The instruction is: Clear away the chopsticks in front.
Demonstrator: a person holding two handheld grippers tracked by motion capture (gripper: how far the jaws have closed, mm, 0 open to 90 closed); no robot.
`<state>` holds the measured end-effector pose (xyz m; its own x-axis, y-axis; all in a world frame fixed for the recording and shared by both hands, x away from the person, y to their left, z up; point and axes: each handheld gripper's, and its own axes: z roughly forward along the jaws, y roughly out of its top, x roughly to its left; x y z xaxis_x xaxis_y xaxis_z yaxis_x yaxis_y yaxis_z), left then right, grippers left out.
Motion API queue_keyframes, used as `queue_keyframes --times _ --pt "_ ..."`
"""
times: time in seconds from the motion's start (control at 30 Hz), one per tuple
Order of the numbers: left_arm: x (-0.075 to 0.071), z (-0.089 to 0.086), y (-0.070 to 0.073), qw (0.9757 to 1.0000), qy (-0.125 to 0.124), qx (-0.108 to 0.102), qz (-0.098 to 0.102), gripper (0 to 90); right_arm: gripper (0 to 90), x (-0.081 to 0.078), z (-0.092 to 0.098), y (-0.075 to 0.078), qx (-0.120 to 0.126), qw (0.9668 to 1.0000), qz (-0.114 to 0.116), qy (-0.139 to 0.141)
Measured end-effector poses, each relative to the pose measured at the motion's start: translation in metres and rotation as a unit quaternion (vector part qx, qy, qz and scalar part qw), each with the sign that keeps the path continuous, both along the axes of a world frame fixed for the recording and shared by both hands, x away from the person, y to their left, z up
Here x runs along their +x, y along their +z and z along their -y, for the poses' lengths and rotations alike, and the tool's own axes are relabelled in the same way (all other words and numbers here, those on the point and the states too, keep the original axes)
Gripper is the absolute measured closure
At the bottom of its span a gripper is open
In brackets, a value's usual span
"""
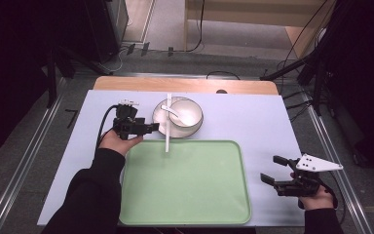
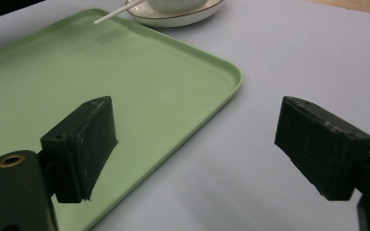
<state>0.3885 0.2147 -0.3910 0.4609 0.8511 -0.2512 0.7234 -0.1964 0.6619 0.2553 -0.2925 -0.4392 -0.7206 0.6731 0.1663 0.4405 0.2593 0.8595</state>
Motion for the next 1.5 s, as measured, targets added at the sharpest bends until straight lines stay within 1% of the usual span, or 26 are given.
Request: queue_keyframes --times 0.17,0.2,0.23,0.3,0.37,0.4,0.43,0.47,0.57,0.6,0.63,0.67,0.7,0.73,0.77,0.8,0.87,0.93,1.03,1.07,1.27,1.33,1.37,1.4,1.47,1.5 --pt "0.008 0.006 -0.003 0.9999 0.002 0.011 -0.006 35.2 15.1 -0.001 0.001 0.0 0.0 1.0 0.0 -0.002" --pt "0.01 0.009 -0.005 0.9998 -0.003 0.019 -0.008 36.5 15.1 -0.001 0.001 0.0 0.001 1.0 0.001 -0.002" --pt "0.012 0.013 -0.008 0.9995 -0.005 0.031 -0.005 38.2 15.1 -0.001 0.001 0.0 0.003 1.0 0.001 -0.003" --pt "0.014 0.017 -0.011 0.9993 -0.007 0.038 -0.003 40.1 15.1 -0.002 0.001 0.0 0.003 1.0 0.001 -0.003" --pt "0.017 0.02 -0.013 0.999 -0.003 0.045 -0.005 41.2 15.1 -0.002 0.002 0.001 0.0 1.0 0.002 -0.002" --pt "0.017 0.02 -0.013 0.999 -0.003 0.045 -0.005 43.2 15.1 -0.002 0.002 0.001 0.0 1.0 0.003 -0.003" --pt "0.018 0.022 -0.015 0.9991 0.004 0.043 -0.001 44.8 15.1 -0.003 0.002 0.001 0.001 1.0 0.003 -0.005" --pt "0.019 0.023 -0.015 0.9994 0.003 0.035 -0.003 45.0 15.1 -0.003 0.003 0.001 0.001 1.0 0.002 -0.006" --pt "0.02 0.026 -0.017 0.9996 -0.006 0.028 0.001 48.0 15.1 -0.003 0.003 0.001 0.002 1.0 0.002 -0.007" --pt "0.023 0.03 -0.019 0.999 -0.006 0.043 -0.012 50.3 15.1 -0.003 0.003 0.001 0.002 1.0 0.001 -0.007" --pt "0.025 0.032 -0.021 0.9989 -0.001 0.042 -0.02 51.2 15.1 -0.003 0.003 0.001 0.002 1.0 0.002 -0.006" --pt "0.025 0.032 -0.021 0.9989 -0.001 0.042 -0.02 53.3 15.1 -0.003 0.003 0.001 0.002 1.0 0.002 -0.006" --pt "0.027 0.035 -0.022 0.9989 0.002 0.039 -0.026 54.5 15.1 -0.003 0.002 0.001 0.002 1.0 0.002 -0.006" --pt "0.028 0.037 -0.023 0.9988 0.004 0.041 -0.025 54.5 15.1 -0.003 0.002 0.001 0.002 1.0 0.003 -0.005" --pt "0.028 0.039 -0.024 0.9985 0.003 0.047 -0.026 55.1 15.1 -0.004 0.003 0.001 0.002 1.0 0.003 -0.005" --pt "0.028 0.039 -0.024 0.9985 0.003 0.047 -0.026 56.0 15.1 -0.004 0.003 0.001 0.002 1.0 0.003 -0.005" --pt "0.029 0.043 -0.026 0.9976 0.008 0.061 -0.031 57.6 15.1 -0.004 0.003 0.001 0.003 1.0 0.003 -0.006" --pt "0.031 0.042 -0.028 0.9975 0.012 0.059 -0.038 58.8 15.1 -0.004 0.003 0.001 0.003 1.0 0.002 -0.005" --pt "0.032 0.042 -0.03 0.9973 0.015 0.061 -0.039 59.6 15.1 -0.004 0.003 0.001 0.002 1.0 0.002 -0.005" --pt "0.033 0.042 -0.031 0.9975 0.012 0.057 -0.04 59.7 15.2 -0.004 0.003 0.001 0.002 1.0 0.002 -0.005" --pt "0.037 0.042 -0.032 0.9977 0.025 0.045 -0.044 60.9 15.1 -0.004 0.003 0.001 0.003 1.0 0.0 -0.005" --pt "0.038 0.044 -0.033 0.9974 0.028 0.046 -0.047 62.9 15.1 -0.004 0.003 0.001 0.002 1.0 0.001 -0.005" --pt "0.038 0.045 -0.034 0.997 0.025 0.055 -0.049 62.9 15.1 -0.004 0.003 0.001 0.002 1.0 0.001 -0.005" --pt "0.039 0.046 -0.035 0.9963 0.029 0.063 -0.052 63.9 15.1 -0.004 0.003 0.001 0.003 1.0 0.001 -0.005" --pt "0.04 0.046 -0.036 0.9963 0.031 0.06 -0.054 64.5 15.2 -0.004 0.003 0.001 0.003 1.0 0.001 -0.004" --pt "0.041 0.045 -0.037 0.9963 0.037 0.056 -0.054 65.3 15.1 -0.004 0.003 0.001 0.003 1.0 0.001 -0.005"
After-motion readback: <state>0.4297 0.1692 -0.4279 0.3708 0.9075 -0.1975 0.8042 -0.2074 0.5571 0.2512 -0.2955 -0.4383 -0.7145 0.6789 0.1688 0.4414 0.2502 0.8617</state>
